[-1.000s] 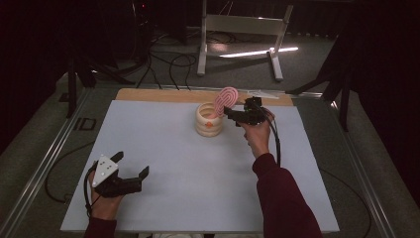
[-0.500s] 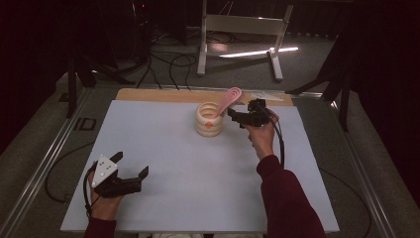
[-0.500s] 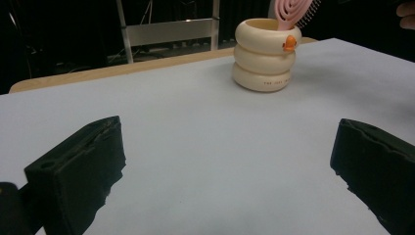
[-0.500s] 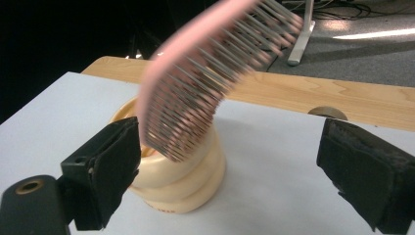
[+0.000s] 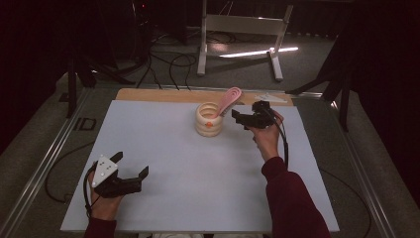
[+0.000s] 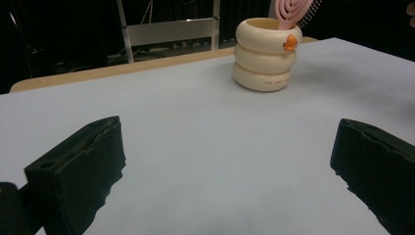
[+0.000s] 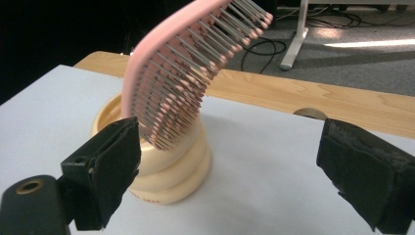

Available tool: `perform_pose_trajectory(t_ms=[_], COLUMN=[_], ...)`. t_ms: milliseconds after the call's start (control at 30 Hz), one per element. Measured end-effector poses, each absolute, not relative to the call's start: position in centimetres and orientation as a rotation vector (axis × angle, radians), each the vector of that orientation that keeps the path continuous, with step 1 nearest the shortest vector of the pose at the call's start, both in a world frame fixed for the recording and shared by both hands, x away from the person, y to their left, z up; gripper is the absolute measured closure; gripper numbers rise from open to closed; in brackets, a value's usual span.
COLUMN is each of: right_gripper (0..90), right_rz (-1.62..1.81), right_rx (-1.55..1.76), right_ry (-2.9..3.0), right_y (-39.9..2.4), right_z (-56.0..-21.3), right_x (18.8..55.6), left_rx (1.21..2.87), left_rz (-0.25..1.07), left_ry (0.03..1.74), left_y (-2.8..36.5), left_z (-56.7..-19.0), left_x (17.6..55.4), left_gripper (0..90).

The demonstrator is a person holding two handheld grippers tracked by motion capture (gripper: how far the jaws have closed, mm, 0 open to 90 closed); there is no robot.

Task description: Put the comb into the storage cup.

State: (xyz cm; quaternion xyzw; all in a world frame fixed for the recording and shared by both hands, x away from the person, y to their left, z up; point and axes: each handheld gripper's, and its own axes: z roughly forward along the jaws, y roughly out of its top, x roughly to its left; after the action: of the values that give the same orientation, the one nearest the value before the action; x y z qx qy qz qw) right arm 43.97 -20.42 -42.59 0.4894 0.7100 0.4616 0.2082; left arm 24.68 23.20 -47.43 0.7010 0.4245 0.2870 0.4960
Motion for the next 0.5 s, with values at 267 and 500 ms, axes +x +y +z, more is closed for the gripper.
perform_pose_trajectory(t_ms=[267,500], right_gripper=[9.1,9.1], right_rz=[1.281,1.291], right_rx=[1.364,1.359], right_ry=[1.969,1.957], right_y=[-21.3,-22.1], right_z=[-43.1,-43.5], right_x=[43.5,42.5], left_rx=[1.695,1.694], left_rz=[0.695,0.698], left_ry=[1.035,1.041], left_y=[23.2,23.3], left_z=[-47.5,-47.5], left_x=[24.7,24.7], left_gripper=[0.5,0.4])
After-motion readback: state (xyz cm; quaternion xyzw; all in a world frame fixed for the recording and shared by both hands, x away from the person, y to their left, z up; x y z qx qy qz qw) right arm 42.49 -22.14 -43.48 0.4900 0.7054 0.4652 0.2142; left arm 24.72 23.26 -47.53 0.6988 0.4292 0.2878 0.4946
